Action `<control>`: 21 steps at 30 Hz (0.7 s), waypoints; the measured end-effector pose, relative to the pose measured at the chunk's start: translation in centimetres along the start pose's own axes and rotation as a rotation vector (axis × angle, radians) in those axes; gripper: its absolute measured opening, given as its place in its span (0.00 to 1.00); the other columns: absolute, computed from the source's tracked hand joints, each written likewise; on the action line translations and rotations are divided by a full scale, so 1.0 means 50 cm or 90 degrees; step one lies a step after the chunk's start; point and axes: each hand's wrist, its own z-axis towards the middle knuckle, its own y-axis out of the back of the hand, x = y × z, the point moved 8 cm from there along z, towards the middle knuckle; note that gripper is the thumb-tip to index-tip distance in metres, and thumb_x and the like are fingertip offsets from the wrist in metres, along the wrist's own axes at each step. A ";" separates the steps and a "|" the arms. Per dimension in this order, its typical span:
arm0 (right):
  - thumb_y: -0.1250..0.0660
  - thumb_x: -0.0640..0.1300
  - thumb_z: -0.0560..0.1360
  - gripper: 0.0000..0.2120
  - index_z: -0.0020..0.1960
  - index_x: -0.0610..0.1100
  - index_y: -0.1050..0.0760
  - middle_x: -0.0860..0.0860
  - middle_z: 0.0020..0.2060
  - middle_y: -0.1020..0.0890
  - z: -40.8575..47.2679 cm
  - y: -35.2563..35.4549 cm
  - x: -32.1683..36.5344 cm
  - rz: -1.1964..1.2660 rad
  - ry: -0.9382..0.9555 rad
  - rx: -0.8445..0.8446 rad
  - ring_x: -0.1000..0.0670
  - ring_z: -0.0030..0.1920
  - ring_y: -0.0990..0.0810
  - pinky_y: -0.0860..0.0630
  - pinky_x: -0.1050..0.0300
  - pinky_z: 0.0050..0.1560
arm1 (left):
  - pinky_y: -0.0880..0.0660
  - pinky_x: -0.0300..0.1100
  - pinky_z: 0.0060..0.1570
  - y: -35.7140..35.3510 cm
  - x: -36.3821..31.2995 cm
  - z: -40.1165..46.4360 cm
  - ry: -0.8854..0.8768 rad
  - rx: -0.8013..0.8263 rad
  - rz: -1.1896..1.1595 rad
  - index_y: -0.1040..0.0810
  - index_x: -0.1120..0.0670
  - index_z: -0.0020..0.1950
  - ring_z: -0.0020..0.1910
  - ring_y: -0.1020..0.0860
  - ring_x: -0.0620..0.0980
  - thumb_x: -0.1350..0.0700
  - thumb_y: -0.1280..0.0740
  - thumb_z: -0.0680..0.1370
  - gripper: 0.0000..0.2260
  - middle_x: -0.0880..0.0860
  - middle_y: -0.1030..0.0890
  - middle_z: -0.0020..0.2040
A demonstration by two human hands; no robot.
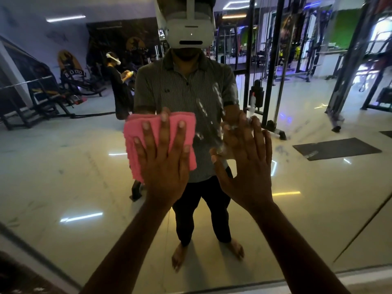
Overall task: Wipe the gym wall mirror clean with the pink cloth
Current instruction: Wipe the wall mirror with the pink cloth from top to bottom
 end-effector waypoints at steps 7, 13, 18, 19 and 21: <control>0.27 0.51 0.83 0.37 0.86 0.39 0.37 0.38 0.87 0.43 0.027 0.053 -0.050 0.026 -0.033 -0.035 0.34 0.88 0.49 0.45 0.25 0.83 | 0.57 0.71 0.83 0.016 0.026 -0.015 0.000 0.022 0.037 0.44 0.51 0.88 0.87 0.51 0.69 0.47 0.41 0.88 0.29 0.59 0.50 0.89; 0.34 0.55 0.86 0.36 0.88 0.46 0.44 0.41 0.89 0.48 0.040 0.072 -0.095 0.003 -0.033 -0.026 0.35 0.89 0.53 0.49 0.26 0.84 | 0.54 0.72 0.83 -0.027 -0.113 0.032 -0.035 0.032 -0.013 0.49 0.48 0.89 0.87 0.51 0.67 0.44 0.50 0.90 0.27 0.57 0.50 0.89; 0.32 0.54 0.85 0.35 0.88 0.46 0.39 0.41 0.89 0.49 0.043 0.096 -0.151 -0.003 -0.041 -0.013 0.36 0.89 0.56 0.57 0.30 0.86 | 0.48 0.76 0.81 -0.042 -0.101 -0.020 -0.046 0.049 0.035 0.45 0.50 0.88 0.87 0.49 0.66 0.49 0.45 0.90 0.26 0.59 0.49 0.89; 0.31 0.54 0.85 0.35 0.87 0.46 0.39 0.41 0.89 0.49 0.043 0.101 -0.162 -0.013 -0.043 -0.016 0.36 0.89 0.56 0.58 0.30 0.86 | 0.52 0.74 0.82 -0.023 -0.086 0.021 0.035 -0.003 0.035 0.46 0.50 0.88 0.87 0.50 0.67 0.50 0.43 0.89 0.28 0.59 0.49 0.89; 0.29 0.55 0.84 0.36 0.87 0.46 0.38 0.39 0.88 0.50 0.042 0.107 -0.175 -0.032 -0.039 -0.023 0.34 0.88 0.57 0.61 0.29 0.85 | 0.58 0.71 0.83 -0.009 -0.099 0.087 0.133 -0.071 0.032 0.50 0.49 0.89 0.87 0.50 0.69 0.48 0.43 0.89 0.29 0.58 0.52 0.89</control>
